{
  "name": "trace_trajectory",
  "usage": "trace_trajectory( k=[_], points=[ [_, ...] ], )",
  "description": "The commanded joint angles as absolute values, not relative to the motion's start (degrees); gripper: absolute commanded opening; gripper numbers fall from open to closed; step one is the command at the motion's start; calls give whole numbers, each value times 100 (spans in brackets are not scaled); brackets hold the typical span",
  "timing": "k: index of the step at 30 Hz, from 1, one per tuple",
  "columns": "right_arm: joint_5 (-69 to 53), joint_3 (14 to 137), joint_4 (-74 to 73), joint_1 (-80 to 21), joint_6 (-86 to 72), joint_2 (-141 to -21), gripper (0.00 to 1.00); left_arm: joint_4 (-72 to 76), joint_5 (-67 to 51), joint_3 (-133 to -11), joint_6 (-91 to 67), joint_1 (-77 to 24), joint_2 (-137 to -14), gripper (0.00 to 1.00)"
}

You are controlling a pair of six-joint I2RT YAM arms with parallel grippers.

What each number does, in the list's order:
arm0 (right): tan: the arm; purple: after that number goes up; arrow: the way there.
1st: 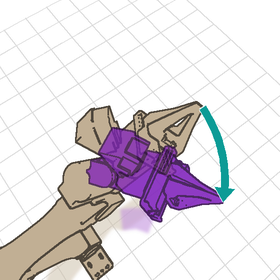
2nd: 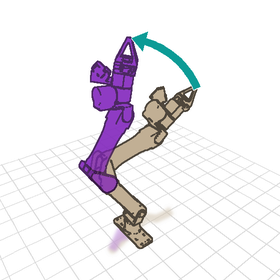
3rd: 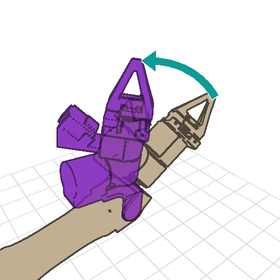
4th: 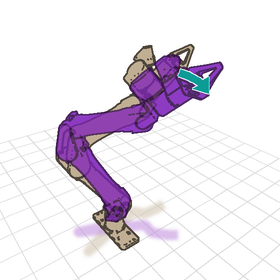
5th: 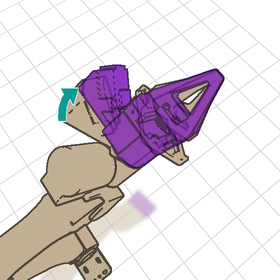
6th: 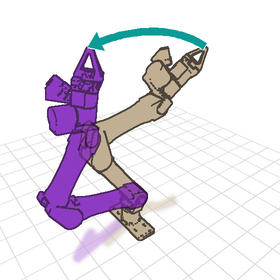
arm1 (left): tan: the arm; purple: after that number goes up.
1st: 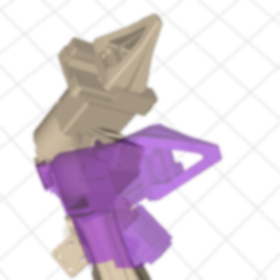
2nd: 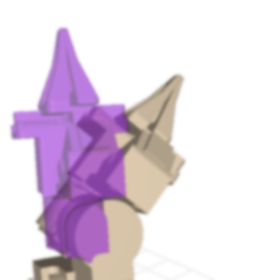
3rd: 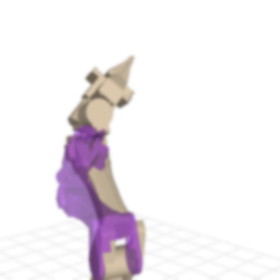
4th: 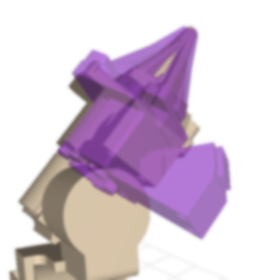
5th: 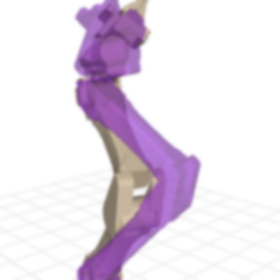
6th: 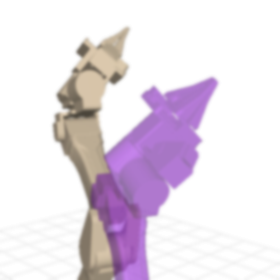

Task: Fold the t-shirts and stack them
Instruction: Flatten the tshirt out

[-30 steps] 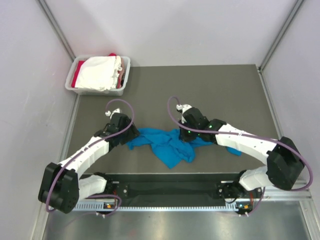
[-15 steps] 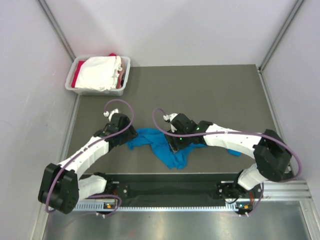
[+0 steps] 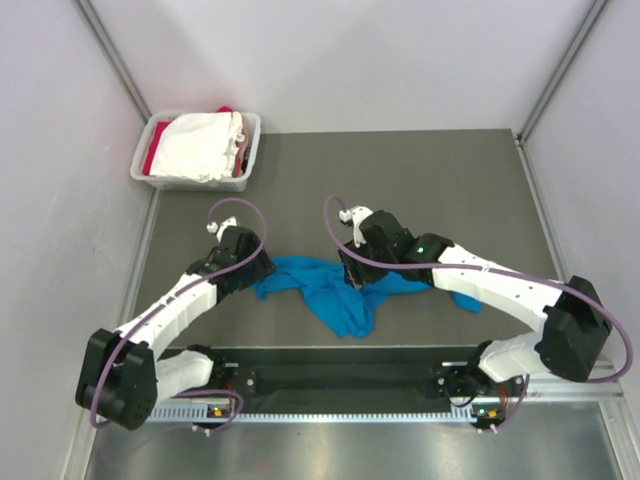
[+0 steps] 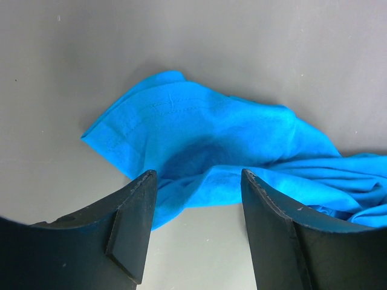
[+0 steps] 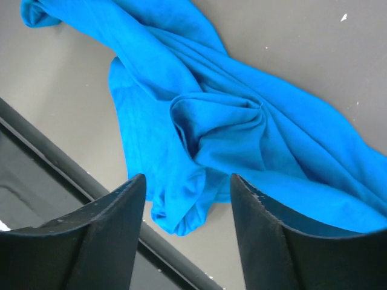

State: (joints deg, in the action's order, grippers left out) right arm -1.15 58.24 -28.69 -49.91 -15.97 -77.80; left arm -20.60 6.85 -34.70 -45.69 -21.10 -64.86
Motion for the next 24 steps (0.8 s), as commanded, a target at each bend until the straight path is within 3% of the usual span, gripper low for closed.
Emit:
trace_trajectory(
  k=[1, 7, 10, 13, 15, 18, 24],
  points=[
    [-429, 5828, -2400, -4852, -1371, -8103, 56, -1951, 686, -3437, -4526, -2101, -6319, 62],
    [-738, 5661, -1943, -4825, -1301, -8306, 52, -1960, 703, -3366, -4526, -2101, -6223, 62],
    [-878, 5468, -1767, -4676, -1301, -8358, 55, -1960, 712, -3375, -4544, -2100, -6240, 62],
    [-1307, 5300, -1618, -4378, -1371, -8367, 64, -1960, 686, -3392, -4535, -2101, -6266, 62],
    [-1432, 5116, -1486, -4159, -1424, -8280, 80, -1960, 677, -3392, -4535, -2101, -6275, 63],
    [-1336, 5027, -1336, -3781, -1450, -8209, 96, -1943, 659, -3393, -4535, -2092, -6302, 63],
    [-1248, 5045, -1362, -3191, -1380, -8068, 90, -1942, 659, -3428, -4526, -2101, -6311, 63]
  ],
)
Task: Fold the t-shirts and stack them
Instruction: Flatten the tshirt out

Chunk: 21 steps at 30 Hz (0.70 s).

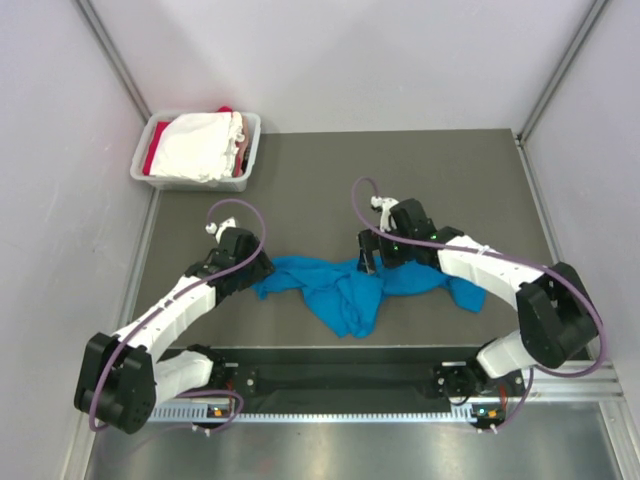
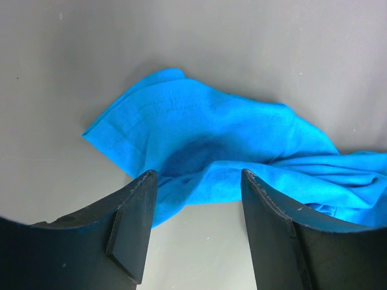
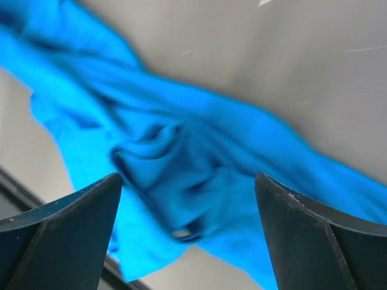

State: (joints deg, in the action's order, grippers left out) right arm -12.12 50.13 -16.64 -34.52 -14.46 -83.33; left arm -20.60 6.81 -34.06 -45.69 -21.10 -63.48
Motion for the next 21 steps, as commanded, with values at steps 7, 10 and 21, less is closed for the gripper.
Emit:
trace_trajectory(
  k=[7, 10, 21],
  points=[
    [-1485, 5072, -1836, -3191, -2098, -7296, 86, -1978, 650, -3445, -4509, -2101, -6258, 63],
    [-1626, 4695, -2030, -3225, -2660, -6743, 84, -1969, 624, -3445, -4500, -2101, -6258, 62],
    [-2126, 2954, -599, -3287, -3788, -6240, 81, -2170, 527, -3498, -4377, -2092, -6223, 62]
  ],
)
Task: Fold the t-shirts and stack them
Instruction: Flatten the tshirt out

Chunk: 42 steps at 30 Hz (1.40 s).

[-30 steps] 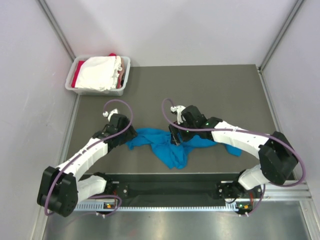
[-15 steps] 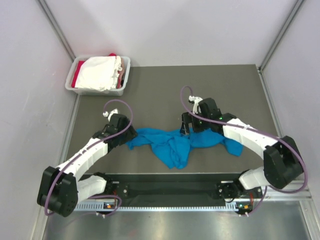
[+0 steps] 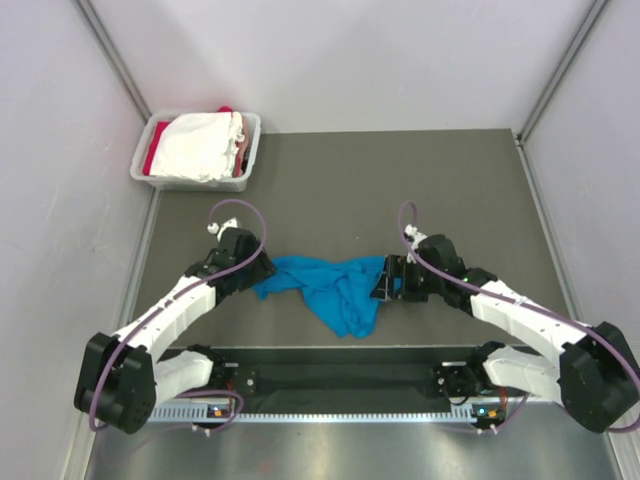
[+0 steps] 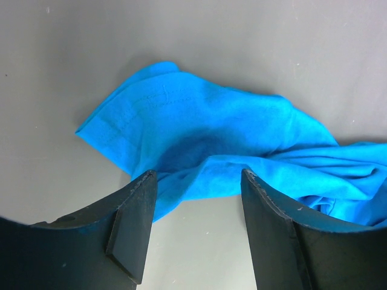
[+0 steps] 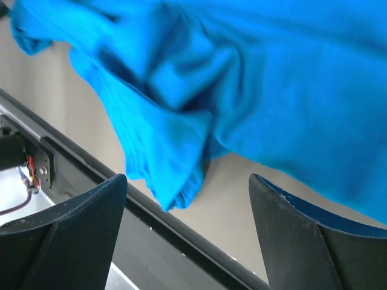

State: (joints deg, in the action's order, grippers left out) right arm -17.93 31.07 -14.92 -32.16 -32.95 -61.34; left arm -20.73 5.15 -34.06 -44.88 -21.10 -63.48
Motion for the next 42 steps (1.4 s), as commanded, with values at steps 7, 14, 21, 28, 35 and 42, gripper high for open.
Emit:
trace_trajectory(
  k=[7, 14, 21, 28, 35, 42],
  points=[
    [-2390, 2847, 193, -3313, -3885, -6732, 70, -2337, 589, -3533, -4377, -2100, -6073, 63],
    [-2452, 3006, 361, -3357, -3858, -6891, 43, -2382, 607, -3559, -4403, -2101, -6082, 62],
    [-2276, 3023, 395, -3401, -3841, -6741, 29, -2329, 536, -3577, -4403, -2100, -6152, 62],
    [-2285, 3164, 747, -3401, -3727, -7135, 28, -2347, 554, -3533, -4421, -2101, -6100, 62],
    [-2136, 3768, 125, -3454, -3367, -7322, 0, -2522, 746, -3551, -4491, -2100, -6064, 62],
    [-1064, 4851, -1397, -3244, -2559, -6645, 0, -2804, 1203, -3393, -4877, -2074, -5652, 62]
  ],
)
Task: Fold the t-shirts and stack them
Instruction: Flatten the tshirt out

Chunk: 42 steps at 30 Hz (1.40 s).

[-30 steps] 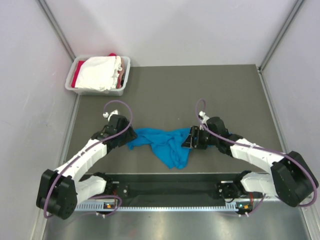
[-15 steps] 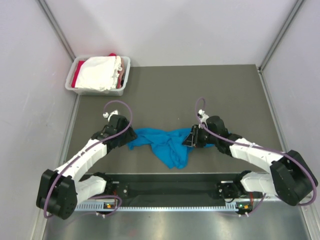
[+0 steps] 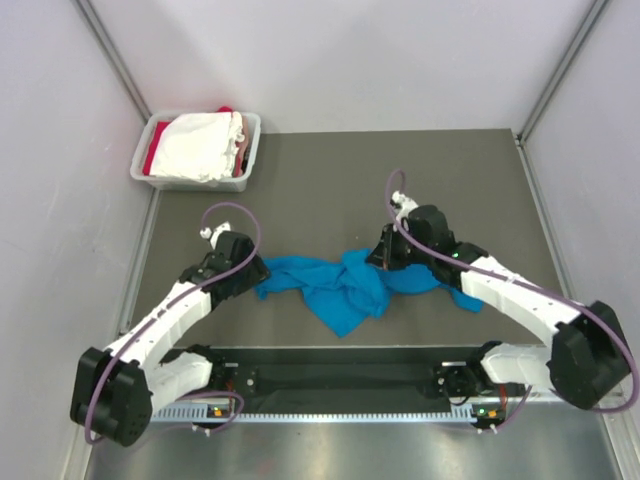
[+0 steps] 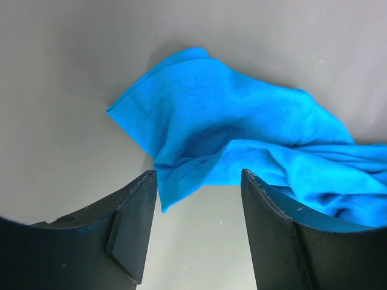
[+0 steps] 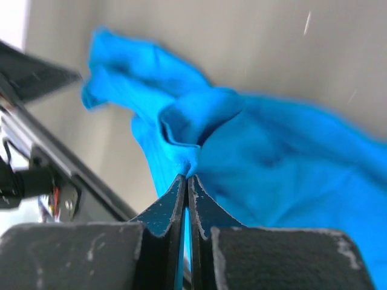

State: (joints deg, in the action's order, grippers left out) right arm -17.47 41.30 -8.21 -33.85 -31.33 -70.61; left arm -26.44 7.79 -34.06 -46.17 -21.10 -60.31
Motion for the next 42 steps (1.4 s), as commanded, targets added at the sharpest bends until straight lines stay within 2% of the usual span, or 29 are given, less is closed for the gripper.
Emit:
trace_trajectory(
  k=[1, 6, 10, 17, 23, 30, 36, 38, 42],
  points=[
    [-1029, 4860, -1476, -3104, -2532, -6653, 0, -2812, 1265, -3358, -5008, -2013, -5564, 62],
    [-502, 4913, -2003, -2489, -2330, -6759, 0, -2734, 1468, -3068, -5422, -1723, -5449, 61],
    [-501, 4721, -2171, -1567, -2136, -6461, 0, -2567, 1529, -2761, -5537, -1530, -5344, 60],
    [-455, 4465, -2276, -792, -1969, -6302, 0, -1794, 1274, -2470, -5967, -1327, -5721, 57],
    [-1028, 4263, -2039, -729, -2092, -6223, 0, -1406, 1450, -2408, -6240, -1318, -6117, 55],
    [-1002, 4245, -2074, -738, -2013, -6161, 0, -1003, 1617, -2180, -6354, -1178, -6214, 54],
    [-993, 4289, -2109, -729, -1978, -6179, 0, -844, 1459, -2092, -6354, -1063, -6477, 47],
    [-993, 4280, -2109, -729, -1986, -6161, 0, -765, 1380, -2048, -6355, -1055, -6504, 40],
    [-976, 4245, -2101, -729, -1995, -6152, 0, -633, 1187, -2013, -6284, -1055, -6530, 36]
  ],
)
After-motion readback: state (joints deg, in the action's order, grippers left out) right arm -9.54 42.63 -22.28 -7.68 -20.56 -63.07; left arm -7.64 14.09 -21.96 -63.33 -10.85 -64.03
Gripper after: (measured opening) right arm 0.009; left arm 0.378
